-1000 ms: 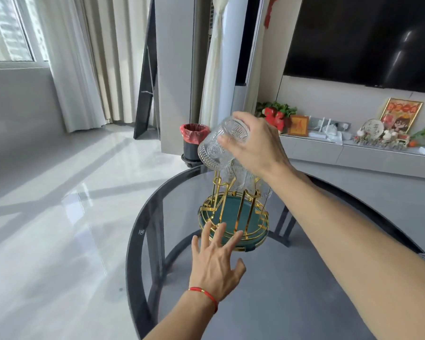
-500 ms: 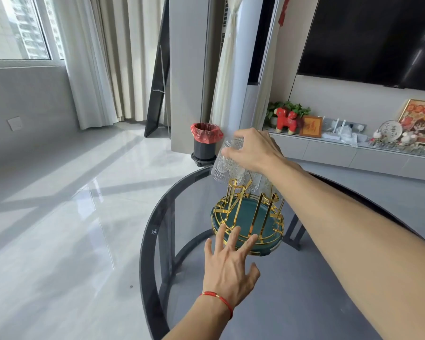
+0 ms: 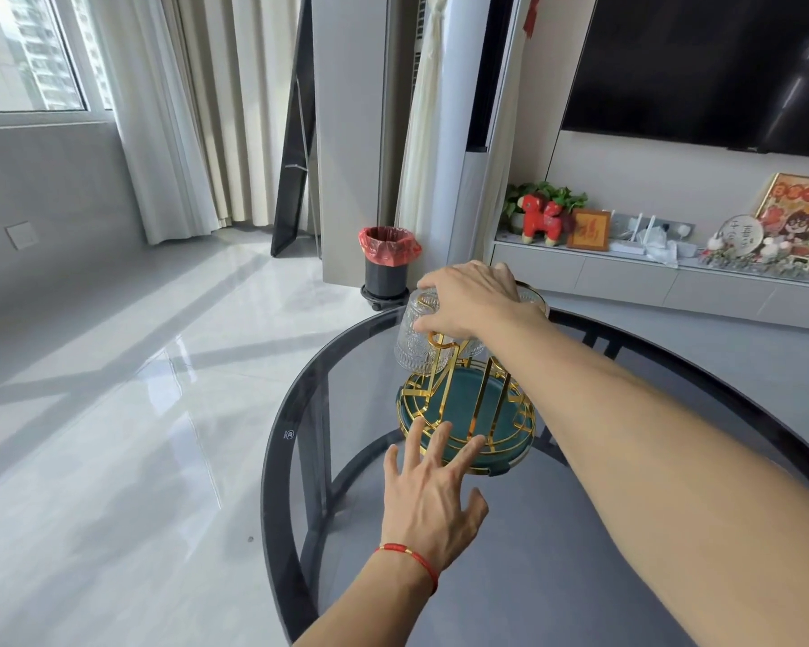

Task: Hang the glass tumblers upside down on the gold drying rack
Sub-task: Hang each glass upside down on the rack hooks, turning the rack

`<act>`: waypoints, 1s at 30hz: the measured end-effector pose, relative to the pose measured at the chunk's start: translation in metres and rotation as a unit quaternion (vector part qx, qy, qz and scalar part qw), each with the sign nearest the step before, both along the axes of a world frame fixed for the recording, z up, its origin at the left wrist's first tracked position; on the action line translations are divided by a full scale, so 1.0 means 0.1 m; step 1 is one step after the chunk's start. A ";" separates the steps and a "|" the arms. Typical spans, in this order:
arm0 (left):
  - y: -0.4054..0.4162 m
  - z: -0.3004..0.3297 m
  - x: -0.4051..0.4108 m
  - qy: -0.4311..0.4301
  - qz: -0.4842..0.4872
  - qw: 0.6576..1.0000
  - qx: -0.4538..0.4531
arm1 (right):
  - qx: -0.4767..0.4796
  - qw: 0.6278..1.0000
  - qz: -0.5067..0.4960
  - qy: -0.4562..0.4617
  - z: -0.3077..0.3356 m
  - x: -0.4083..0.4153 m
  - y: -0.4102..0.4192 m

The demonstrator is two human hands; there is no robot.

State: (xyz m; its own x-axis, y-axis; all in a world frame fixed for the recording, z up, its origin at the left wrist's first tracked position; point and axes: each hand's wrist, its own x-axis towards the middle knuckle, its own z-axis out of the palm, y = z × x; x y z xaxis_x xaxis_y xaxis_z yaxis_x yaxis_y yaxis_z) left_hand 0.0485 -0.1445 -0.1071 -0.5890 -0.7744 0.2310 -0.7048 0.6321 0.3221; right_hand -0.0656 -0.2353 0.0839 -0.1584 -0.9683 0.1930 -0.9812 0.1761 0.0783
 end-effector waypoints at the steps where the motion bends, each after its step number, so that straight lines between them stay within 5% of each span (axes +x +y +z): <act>1: 0.01 0.00 0.00 -0.003 0.001 1.000 0.000 | 0.006 1.000 0.000 0.002 0.01 0.00 0.01; 5: 0.01 0.02 0.01 -0.009 0.006 1.000 -0.002 | 0.009 1.000 0.008 -0.006 0.01 -0.01 0.12; 13: 0.24 0.21 -0.18 -0.013 0.042 0.998 -0.051 | -0.196 0.969 0.067 -0.133 -0.51 -0.05 1.52; 18: 0.62 0.29 -0.39 0.029 -0.046 0.995 -0.087 | -0.224 0.952 -0.044 -0.206 -0.99 -0.43 2.76; 24: 1.07 0.37 -0.60 0.112 -0.137 0.984 0.033 | -0.362 0.868 -0.276 -0.201 -1.07 -0.92 3.48; 30: 1.29 0.45 -0.76 0.192 -0.172 0.957 0.131 | -0.261 0.804 -0.363 -0.391 -1.40 -1.07 3.64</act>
